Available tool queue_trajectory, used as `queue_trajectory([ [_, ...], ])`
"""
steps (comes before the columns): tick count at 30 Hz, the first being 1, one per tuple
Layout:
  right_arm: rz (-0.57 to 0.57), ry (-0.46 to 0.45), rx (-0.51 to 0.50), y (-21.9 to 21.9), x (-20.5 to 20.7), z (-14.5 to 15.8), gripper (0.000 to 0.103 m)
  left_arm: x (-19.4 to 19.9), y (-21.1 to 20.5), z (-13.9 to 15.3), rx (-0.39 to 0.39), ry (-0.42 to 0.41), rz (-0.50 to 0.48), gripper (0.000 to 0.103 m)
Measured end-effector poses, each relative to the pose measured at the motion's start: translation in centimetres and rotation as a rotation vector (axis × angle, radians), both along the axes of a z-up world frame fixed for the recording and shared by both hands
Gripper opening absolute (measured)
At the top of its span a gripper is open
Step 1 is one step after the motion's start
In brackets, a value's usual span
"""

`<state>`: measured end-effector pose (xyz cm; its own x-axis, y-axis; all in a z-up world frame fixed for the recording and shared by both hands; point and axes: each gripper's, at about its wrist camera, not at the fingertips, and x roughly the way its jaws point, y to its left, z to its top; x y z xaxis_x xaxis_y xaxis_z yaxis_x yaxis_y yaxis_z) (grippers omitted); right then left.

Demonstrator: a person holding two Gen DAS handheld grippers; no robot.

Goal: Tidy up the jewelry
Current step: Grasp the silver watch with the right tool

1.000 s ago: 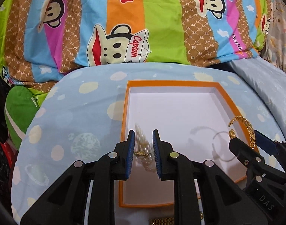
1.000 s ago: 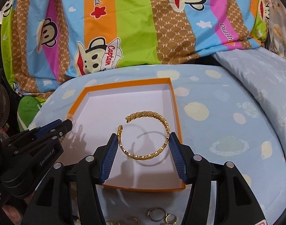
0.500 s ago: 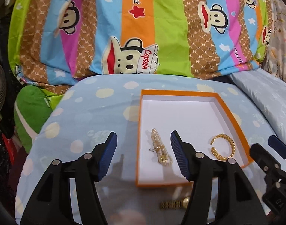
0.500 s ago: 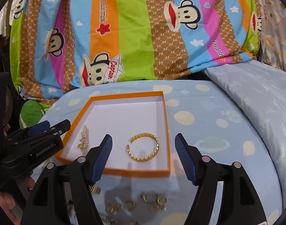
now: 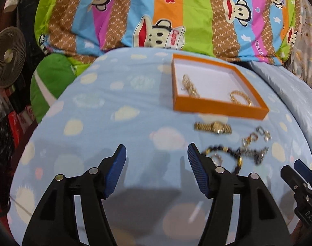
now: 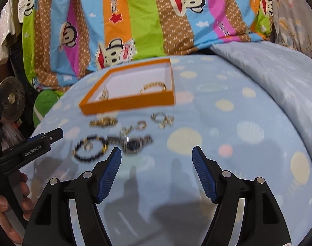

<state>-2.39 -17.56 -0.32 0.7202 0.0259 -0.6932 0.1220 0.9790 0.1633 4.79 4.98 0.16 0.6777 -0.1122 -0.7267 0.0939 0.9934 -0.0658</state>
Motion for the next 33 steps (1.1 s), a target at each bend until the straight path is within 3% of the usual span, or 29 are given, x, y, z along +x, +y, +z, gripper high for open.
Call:
queue_trajectory([
  [9, 0.026, 0.034, 0.041, 1.5, 1.8, -0.6, 0.067, -1.5, 1.3, -0.2, -0.034, -0.008, 0.012, 0.06],
  [21, -0.002, 0.083, 0.067, 2.6, 4.7, -1.4, 0.05, -1.1, 2.3, -0.8, -0.104, 0.029, 0.027, 0.06],
  [24, -0.016, 0.092, 0.058, 2.6, 5.2, -1.4, 0.043, -1.1, 2.2, -0.8, -0.11, 0.031, 0.025, 0.06],
  [26, -0.025, 0.096, 0.053, 2.6, 5.5, -1.5, 0.031, -1.0, 2.2, -0.9, -0.112, 0.034, 0.022, 0.06],
  [33, -0.033, 0.074, 0.088, 1.9, 5.3, -1.4, 0.021, -1.0, 2.1, -1.1, -0.12, 0.043, 0.012, 0.06],
])
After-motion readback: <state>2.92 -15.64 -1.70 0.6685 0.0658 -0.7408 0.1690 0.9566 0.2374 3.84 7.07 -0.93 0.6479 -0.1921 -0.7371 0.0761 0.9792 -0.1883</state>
